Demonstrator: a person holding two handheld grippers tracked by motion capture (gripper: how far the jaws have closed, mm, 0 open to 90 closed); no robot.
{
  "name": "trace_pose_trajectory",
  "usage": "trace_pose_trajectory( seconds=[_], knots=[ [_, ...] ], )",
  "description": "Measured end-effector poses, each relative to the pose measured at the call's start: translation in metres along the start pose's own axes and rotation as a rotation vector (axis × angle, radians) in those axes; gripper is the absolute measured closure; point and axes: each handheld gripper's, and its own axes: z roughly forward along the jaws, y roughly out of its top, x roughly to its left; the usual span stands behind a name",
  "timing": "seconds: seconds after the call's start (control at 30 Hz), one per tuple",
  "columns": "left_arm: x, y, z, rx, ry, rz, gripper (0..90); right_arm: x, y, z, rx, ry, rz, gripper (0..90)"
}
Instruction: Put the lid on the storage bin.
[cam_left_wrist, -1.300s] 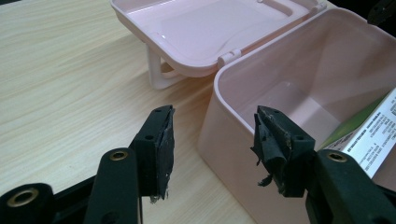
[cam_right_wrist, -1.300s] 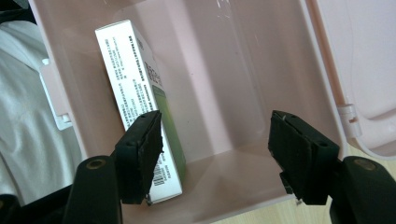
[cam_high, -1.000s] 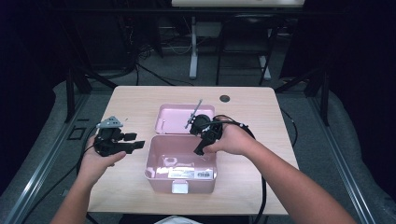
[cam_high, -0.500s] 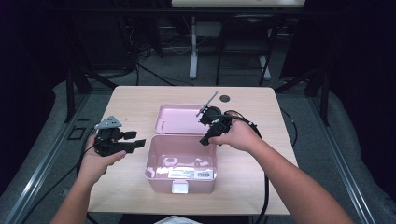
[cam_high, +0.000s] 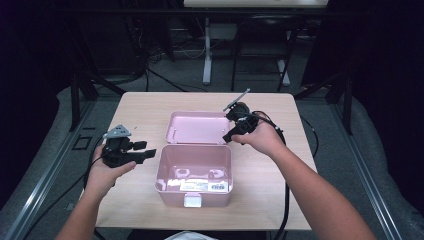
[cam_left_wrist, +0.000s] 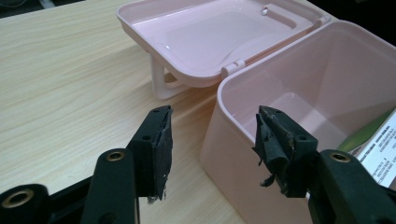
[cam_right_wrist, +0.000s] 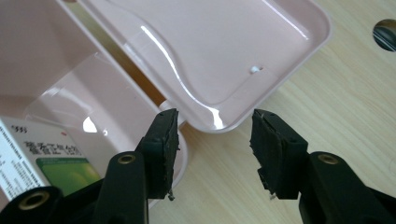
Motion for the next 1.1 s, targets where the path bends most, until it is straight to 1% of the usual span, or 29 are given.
trace_pose_trajectory(
  seconds=[0.07, 0.2, 0.33, 0.4, 0.43, 0.47, 0.5, 0.53, 0.57, 0.73, 0.77, 0.8, 0.87, 0.97, 1.03, 1.1],
  knots=[
    [-0.001, 0.000, 0.000, 0.005, -0.012, -0.003, 50.9, -0.004, 0.001, 0.000, -0.007, -0.010, 0.017, 51.6],
    [-0.004, 0.000, 0.003, 0.010, -0.009, -0.001, 52.9, -0.010, 0.003, 0.002, -0.038, -0.027, 0.040, 53.8],
    [-0.005, -0.001, 0.007, 0.015, -0.031, -0.006, 57.0, -0.017, 0.005, 0.005, -0.063, -0.058, 0.057, 55.9],
    [-0.006, 0.000, 0.009, 0.015, -0.041, -0.004, 60.0, -0.020, 0.006, 0.007, -0.077, -0.066, 0.077, 56.5],
    [-0.006, -0.001, 0.009, 0.013, -0.041, -0.007, 61.2, -0.022, 0.007, 0.008, -0.084, -0.073, 0.079, 57.1],
    [-0.007, -0.001, 0.010, 0.010, -0.037, 0.000, 62.2, -0.023, 0.008, 0.010, -0.096, -0.077, 0.095, 57.5],
    [-0.007, -0.001, 0.010, 0.017, -0.036, 0.004, 63.2, -0.024, 0.009, 0.011, -0.100, -0.083, 0.099, 57.6],
    [-0.007, -0.002, 0.011, 0.014, -0.031, -0.001, 63.6, -0.025, 0.010, 0.012, -0.105, -0.086, 0.104, 58.0],
    [-0.007, -0.002, 0.011, 0.019, -0.036, -0.001, 64.1, -0.025, 0.011, 0.013, -0.113, -0.091, 0.109, 58.0],
    [-0.009, -0.003, 0.014, 0.027, -0.038, 0.006, 66.0, -0.025, 0.013, 0.018, -0.125, -0.089, 0.127, 58.0],
    [-0.010, -0.004, 0.015, 0.030, -0.038, 0.014, 66.6, -0.025, 0.013, 0.021, -0.128, -0.086, 0.145, 57.7],
    [-0.011, -0.004, 0.016, 0.027, -0.037, 0.012, 66.9, -0.026, 0.013, 0.022, -0.128, -0.087, 0.142, 57.1],
    [-0.012, -0.004, 0.016, 0.032, -0.037, 0.015, 67.6, -0.027, 0.012, 0.026, -0.123, -0.091, 0.153, 56.8],
    [-0.012, -0.004, 0.017, 0.032, -0.047, 0.015, 69.3, -0.030, 0.012, 0.031, -0.122, -0.086, 0.170, 55.9],
    [-0.012, -0.004, 0.017, 0.032, -0.048, 0.015, 70.0, -0.032, 0.011, 0.034, -0.129, -0.094, 0.182, 55.0],
    [-0.013, -0.005, 0.018, 0.033, -0.053, 0.016, 71.1, -0.034, 0.011, 0.036, -0.125, -0.096, 0.195, 54.5]
  ],
)
